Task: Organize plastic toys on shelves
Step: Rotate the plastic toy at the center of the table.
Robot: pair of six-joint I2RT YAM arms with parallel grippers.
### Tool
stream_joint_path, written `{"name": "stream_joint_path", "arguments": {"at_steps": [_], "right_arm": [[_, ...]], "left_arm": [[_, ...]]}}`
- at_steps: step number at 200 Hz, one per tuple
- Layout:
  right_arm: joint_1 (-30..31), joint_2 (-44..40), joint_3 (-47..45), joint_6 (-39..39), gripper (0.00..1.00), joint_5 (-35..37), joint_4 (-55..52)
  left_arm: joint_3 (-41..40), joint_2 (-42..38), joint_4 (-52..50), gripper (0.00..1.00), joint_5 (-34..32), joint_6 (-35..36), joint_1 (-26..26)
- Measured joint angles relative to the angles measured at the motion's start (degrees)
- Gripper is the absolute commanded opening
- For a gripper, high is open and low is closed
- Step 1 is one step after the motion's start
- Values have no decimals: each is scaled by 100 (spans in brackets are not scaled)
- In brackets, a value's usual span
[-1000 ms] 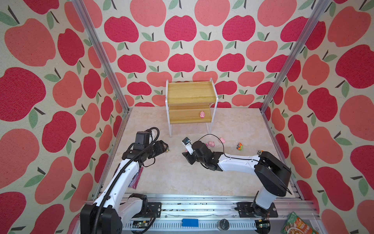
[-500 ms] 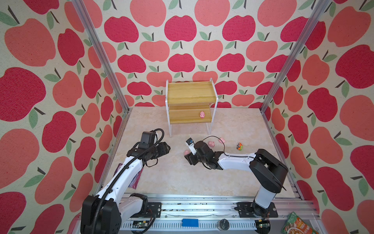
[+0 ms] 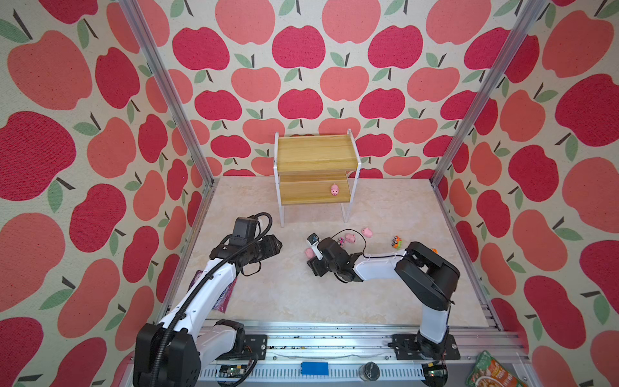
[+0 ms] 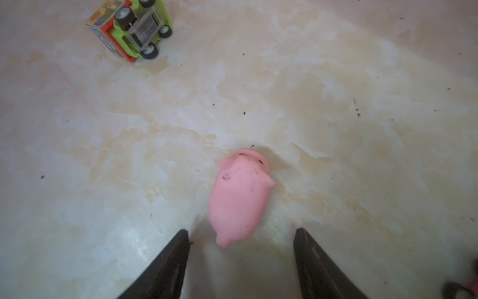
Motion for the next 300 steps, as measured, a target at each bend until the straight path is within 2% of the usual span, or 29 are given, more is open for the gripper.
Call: {"name": "stream_joint_path", "arguments": {"at_steps": [114,203,252,300], "right_arm": [[-409,107,-157,188,68,286,549],[-758,662,573,361,68,17,627],[-863,632,542,367,68,-356,776],[-861,-232,-238,363,68,-903,1187]], "left_arm": [[120,118,-24,62,-146,111,-76],[195,350,-37,63,-348,188,-291],[184,723,164,65,-702,485,-905],[-120,1117,1134,66,-1161,1062,-1694]]}}
